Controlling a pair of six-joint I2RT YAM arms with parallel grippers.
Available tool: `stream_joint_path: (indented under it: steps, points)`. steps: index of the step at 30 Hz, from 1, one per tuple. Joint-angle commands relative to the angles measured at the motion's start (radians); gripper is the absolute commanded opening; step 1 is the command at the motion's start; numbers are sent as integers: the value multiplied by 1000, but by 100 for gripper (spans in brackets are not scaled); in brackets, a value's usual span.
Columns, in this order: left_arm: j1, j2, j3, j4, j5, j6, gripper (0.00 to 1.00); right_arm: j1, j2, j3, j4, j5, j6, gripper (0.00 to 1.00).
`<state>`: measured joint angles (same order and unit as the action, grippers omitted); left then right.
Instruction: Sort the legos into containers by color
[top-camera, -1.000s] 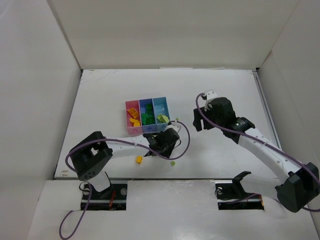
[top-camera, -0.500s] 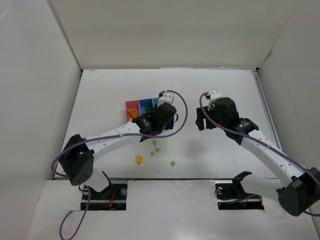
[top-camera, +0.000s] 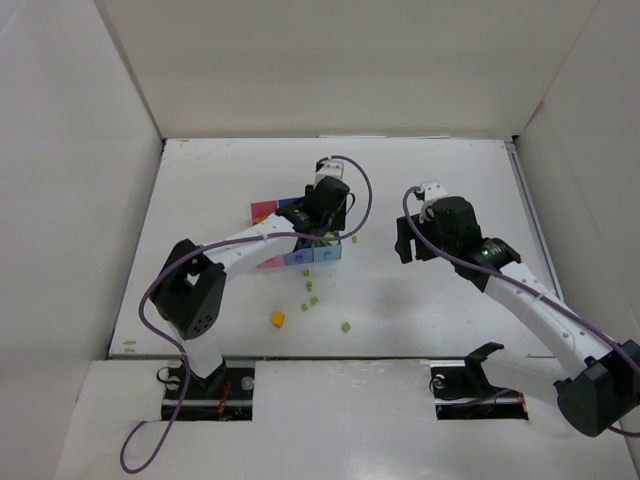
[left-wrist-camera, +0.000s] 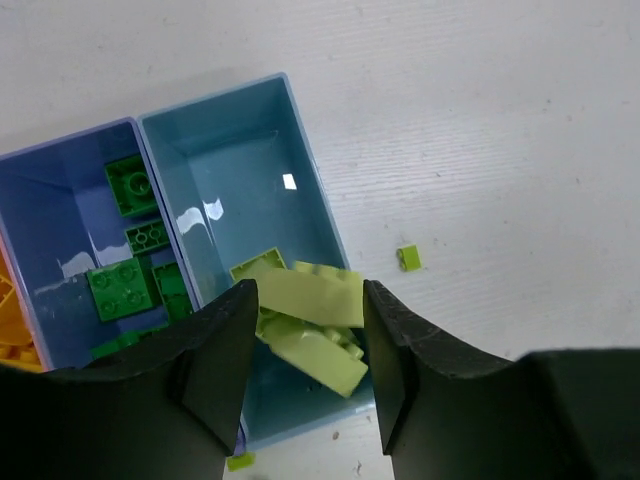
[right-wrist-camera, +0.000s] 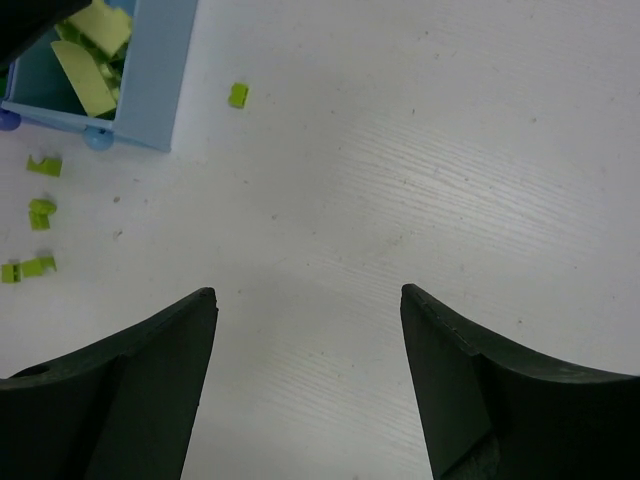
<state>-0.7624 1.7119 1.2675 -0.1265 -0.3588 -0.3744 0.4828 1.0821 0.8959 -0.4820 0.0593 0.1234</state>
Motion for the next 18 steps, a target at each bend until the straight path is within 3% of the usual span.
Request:
stream_joint_path:
  steps: [1, 5, 10, 14, 15, 16, 18]
  points:
    - [40, 28, 78, 5, -5, 17, 43, -9, -45, -14, -13, -33, -5, 79]
    - [51, 37, 78, 5, 23, 17, 53, 6, -80, -55, -23, -76, -44, 80]
    - [51, -41, 55, 5, 46, 17, 63, 131, -90, -92, -11, -76, -53, 80]
    - [51, -177, -25, 5, 46, -11, 80, 255, -61, -101, 20, -121, -79, 80]
    - [51, -213, -45, 5, 34, -30, 94, 282, -47, -101, 31, -121, -79, 80]
    - [41, -248, -66, -4, 24, -46, 100, 336, -31, -101, 40, -104, -79, 80]
    - [29, -352, -135, -15, 24, -70, 100, 388, 24, -101, 65, -82, -53, 79]
